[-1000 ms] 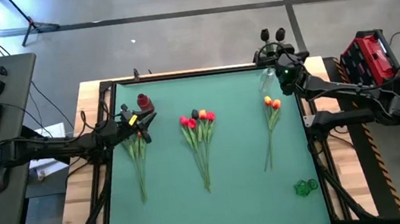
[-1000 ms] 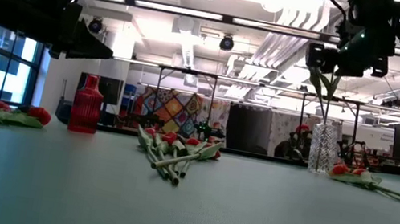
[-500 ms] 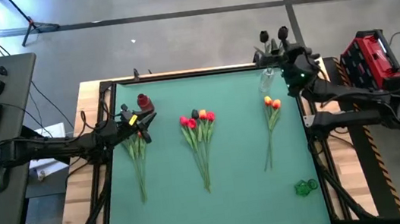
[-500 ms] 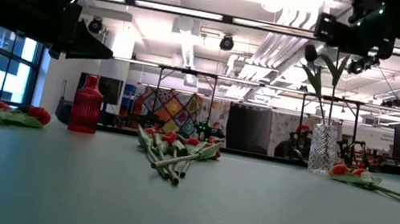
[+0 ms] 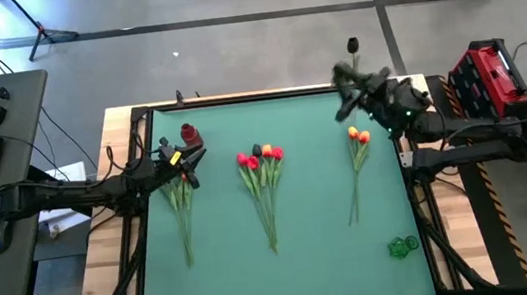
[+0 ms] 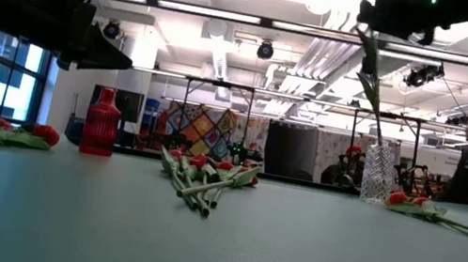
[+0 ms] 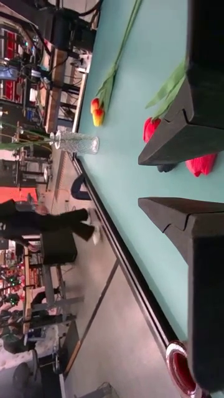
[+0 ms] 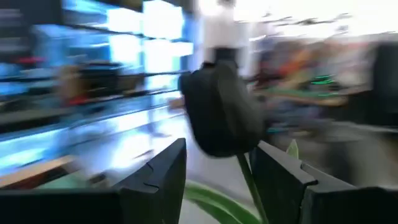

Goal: Sort flowers into vase by color
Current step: Put the black tulip into the transparent vase, then adjust the transparent vase on the table

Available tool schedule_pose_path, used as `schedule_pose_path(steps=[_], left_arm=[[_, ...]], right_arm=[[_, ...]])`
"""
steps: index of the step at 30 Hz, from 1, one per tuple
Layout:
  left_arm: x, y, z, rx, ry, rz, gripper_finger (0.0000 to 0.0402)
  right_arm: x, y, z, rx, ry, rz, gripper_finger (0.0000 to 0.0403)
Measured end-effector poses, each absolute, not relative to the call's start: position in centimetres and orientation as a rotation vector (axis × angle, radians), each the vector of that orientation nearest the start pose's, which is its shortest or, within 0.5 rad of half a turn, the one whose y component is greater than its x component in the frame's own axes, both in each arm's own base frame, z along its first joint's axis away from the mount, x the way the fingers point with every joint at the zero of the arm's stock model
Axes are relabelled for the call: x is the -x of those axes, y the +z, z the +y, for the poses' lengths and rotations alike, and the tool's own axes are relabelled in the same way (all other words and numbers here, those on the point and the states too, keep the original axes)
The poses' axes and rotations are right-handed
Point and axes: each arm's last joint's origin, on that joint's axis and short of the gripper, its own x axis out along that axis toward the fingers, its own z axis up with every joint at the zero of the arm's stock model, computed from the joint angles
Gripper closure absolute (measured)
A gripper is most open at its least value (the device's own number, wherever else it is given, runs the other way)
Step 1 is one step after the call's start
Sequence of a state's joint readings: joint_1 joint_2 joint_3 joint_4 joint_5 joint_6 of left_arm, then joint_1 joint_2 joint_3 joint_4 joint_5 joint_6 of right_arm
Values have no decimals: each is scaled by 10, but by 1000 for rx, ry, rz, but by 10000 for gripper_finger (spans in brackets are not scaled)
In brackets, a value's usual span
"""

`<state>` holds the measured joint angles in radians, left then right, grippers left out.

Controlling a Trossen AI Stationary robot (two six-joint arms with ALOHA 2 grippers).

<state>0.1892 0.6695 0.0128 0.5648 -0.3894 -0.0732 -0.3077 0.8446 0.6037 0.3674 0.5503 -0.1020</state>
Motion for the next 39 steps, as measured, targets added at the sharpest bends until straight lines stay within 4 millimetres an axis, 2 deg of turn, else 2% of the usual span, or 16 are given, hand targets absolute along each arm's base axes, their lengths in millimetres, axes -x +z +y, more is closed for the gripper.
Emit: schedule_pose_path(steps=[5,8,11,15,19,25,30,33,39], left_arm=[[-135,157,34,116,476,59,322],[-136,157,32,168,435,50,318],[-136,157,30,208,417,41,311],[-139,163,27,235,396,26,300],[-141,169,25,234,400,3,298],[-141,169,23,225,409,7,298],[-141,167,21,223,395,25,298],[-141,166,20,221,391,38,298],[-141,166,21,194,411,42,298]], right_arm=[[-194,282,-66,-74,-657,105,238],[-205,266,-64,-102,-631,206,238],[-212,260,-62,-85,-651,231,238],[-212,262,-63,-28,-777,219,238],[-200,275,-63,25,-901,162,238],[-177,298,-58,30,-901,44,238],[-164,305,-55,10,-869,16,238],[-161,301,-55,23,-869,72,238],[-167,294,-71,-3,-934,406,238]])
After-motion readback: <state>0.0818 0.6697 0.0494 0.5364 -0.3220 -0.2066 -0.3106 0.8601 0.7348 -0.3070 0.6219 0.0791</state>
